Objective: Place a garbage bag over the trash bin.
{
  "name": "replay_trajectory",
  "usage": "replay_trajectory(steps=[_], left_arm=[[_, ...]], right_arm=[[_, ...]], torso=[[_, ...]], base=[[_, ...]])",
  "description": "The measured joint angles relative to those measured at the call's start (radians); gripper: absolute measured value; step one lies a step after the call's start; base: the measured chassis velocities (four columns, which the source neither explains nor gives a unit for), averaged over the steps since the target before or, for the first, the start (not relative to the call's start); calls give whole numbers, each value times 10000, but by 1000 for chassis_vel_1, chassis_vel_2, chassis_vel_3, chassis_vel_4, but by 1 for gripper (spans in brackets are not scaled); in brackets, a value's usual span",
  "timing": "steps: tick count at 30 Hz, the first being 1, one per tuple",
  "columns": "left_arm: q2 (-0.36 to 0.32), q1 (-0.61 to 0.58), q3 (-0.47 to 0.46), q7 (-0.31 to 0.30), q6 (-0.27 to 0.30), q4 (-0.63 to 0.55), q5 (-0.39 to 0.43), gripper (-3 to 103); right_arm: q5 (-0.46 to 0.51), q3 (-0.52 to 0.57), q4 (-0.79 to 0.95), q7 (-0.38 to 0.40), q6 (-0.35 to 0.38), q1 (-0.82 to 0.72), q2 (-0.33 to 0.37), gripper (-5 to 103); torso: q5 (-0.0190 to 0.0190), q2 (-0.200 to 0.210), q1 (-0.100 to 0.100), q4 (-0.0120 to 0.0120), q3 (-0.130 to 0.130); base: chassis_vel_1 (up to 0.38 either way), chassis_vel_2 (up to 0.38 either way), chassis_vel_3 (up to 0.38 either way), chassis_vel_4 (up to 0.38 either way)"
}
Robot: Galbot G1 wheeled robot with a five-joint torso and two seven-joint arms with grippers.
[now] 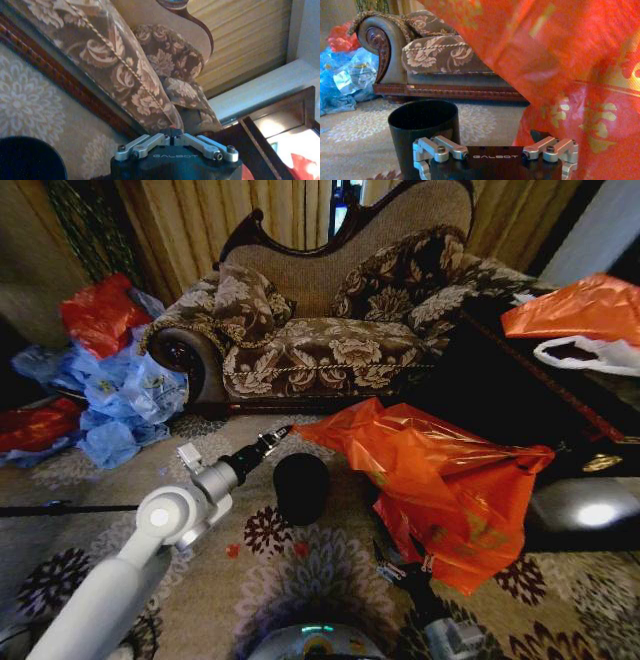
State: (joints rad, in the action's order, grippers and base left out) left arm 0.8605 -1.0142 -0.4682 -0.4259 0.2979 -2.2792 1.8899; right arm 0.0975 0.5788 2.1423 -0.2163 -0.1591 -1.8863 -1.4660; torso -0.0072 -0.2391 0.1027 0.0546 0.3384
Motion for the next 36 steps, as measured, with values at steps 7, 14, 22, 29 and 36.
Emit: replay_trajectory(steps=[7, 14, 22, 29, 36], left_arm=[[-203, 47, -434, 11, -14, 181, 211, 0], [-471, 71, -1001, 38, -33, 357, 502, 0], [-608, -78, -1310, 49, -43, 400, 556, 0], [-760, -191, -1635, 78, -45, 545, 639, 0], [-1099, -740, -263, 724, 1418, 1223, -3002, 0]], right_arm=[[21, -1, 0, 5, 1, 6, 16, 100], [11, -49, -16, 6, -8, 16, -13, 100], [6, -52, -25, 6, -27, 20, -25, 100], [-10, -80, -73, 6, -34, 46, -43, 100], [-30, -174, -196, 11, -50, 131, -68, 100]], torso=[[0, -1, 0, 0, 0], [0, -1, 0, 1, 0], [1, -2, 0, -1, 0], [1, -2, 0, 0, 0], [-1, -2, 0, 2, 0]], base=[[0, 0, 0, 0], [0, 0, 0, 0], [0, 0, 0, 0], [0, 0, 0, 0], [0, 0, 0, 0]])
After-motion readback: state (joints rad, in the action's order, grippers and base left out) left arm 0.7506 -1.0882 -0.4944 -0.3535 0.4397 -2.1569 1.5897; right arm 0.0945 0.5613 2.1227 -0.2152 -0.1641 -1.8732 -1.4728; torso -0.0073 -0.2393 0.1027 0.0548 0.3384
